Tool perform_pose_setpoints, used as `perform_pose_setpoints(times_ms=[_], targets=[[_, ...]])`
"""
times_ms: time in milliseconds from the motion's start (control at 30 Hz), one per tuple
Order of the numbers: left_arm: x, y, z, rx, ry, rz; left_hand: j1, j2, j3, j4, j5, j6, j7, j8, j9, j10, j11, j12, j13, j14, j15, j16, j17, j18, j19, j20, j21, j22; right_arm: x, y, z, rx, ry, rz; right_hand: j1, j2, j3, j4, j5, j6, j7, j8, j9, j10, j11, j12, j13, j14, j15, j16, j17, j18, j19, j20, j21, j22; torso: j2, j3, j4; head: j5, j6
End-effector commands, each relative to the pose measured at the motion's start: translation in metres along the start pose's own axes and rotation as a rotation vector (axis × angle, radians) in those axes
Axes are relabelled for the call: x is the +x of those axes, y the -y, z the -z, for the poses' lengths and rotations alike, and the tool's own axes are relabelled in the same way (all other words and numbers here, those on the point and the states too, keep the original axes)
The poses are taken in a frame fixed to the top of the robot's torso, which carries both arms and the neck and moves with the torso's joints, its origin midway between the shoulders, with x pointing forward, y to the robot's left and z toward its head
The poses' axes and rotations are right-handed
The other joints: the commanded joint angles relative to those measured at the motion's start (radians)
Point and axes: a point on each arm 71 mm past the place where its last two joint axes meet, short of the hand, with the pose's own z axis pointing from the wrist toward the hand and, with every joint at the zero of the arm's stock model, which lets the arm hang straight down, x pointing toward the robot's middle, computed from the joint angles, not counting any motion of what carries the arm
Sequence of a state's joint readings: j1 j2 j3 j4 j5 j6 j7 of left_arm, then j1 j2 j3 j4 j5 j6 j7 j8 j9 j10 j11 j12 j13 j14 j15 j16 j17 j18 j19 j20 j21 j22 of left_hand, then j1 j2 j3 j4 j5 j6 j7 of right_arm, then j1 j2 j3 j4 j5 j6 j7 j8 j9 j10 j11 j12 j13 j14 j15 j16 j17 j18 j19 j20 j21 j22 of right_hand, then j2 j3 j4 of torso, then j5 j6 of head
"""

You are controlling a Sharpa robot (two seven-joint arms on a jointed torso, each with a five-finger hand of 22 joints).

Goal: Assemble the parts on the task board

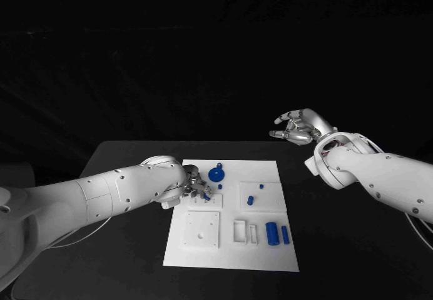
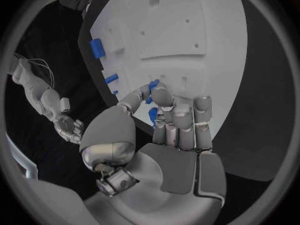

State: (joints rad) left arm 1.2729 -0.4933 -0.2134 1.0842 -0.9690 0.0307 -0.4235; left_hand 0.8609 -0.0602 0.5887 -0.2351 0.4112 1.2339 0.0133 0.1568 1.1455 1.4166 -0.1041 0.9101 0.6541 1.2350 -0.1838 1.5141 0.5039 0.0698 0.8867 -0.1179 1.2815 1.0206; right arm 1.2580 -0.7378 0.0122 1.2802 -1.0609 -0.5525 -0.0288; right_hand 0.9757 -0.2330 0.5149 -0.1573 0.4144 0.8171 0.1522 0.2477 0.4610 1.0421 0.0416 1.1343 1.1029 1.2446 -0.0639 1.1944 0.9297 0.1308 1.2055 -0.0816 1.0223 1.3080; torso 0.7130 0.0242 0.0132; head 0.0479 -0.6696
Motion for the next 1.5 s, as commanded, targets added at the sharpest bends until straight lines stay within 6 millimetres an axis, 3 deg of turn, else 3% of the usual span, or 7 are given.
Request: perform_pose_setpoints(times_ms=[33,800,1500], targets=[[-0.002,0.002,0.001,0.008,0.042,-0.009,0.034,0.041,0.049,-0.051,0.130,0.065,-0.024,0.005,0.001,0.001,-0.012,0.008,0.004,0.026,-0.034,0.006,0.002,0.020,0.007,-0.137,0.003,0.002,0.001,-0.001,0.000,-0.012,-0.011,0.005,-0.005,0.006,-0.006,0.001,0.004,0.005,0.005,0.002,-0.002,-0.008,0.002,0.004,-0.002,0.007,-0.004,-0.006,0.000,0.131,0.004,-0.003,-0.006,0.001,0.000,0.0003,-0.0001,0.001,0.001],[0.009,-0.001,0.003,0.012,0.028,-0.079,0.036,0.042,0.049,-0.051,0.143,0.067,-0.026,0.008,0.002,0.000,-0.014,0.015,0.010,0.027,-0.036,0.010,0.004,0.021,0.010,-0.138,0.003,0.003,0.000,0.000,0.001,-0.010,-0.012,0.006,-0.006,0.006,-0.006,0.002,0.004,0.006,0.005,0.003,-0.002,-0.008,0.002,0.005,-0.002,0.007,-0.004,-0.006,0.000,0.131,0.004,-0.003,-0.006,0.002,0.001,0.0001,-0.0004,0.004,-0.003],[0.007,-0.001,0.004,0.029,0.091,-0.103,0.034,0.045,0.049,-0.050,0.135,0.065,-0.026,0.008,0.002,-0.003,-0.015,0.017,0.012,0.027,-0.037,0.009,0.004,0.022,0.011,-0.138,0.002,0.004,0.000,0.000,0.001,-0.010,-0.012,0.006,-0.007,0.007,-0.007,0.002,0.005,0.006,0.005,0.003,-0.002,-0.008,0.002,0.005,-0.003,0.007,-0.004,-0.006,0.000,0.131,0.004,-0.003,-0.007,0.002,0.000,-0.0001,-0.0014,0.003,-0.003]])
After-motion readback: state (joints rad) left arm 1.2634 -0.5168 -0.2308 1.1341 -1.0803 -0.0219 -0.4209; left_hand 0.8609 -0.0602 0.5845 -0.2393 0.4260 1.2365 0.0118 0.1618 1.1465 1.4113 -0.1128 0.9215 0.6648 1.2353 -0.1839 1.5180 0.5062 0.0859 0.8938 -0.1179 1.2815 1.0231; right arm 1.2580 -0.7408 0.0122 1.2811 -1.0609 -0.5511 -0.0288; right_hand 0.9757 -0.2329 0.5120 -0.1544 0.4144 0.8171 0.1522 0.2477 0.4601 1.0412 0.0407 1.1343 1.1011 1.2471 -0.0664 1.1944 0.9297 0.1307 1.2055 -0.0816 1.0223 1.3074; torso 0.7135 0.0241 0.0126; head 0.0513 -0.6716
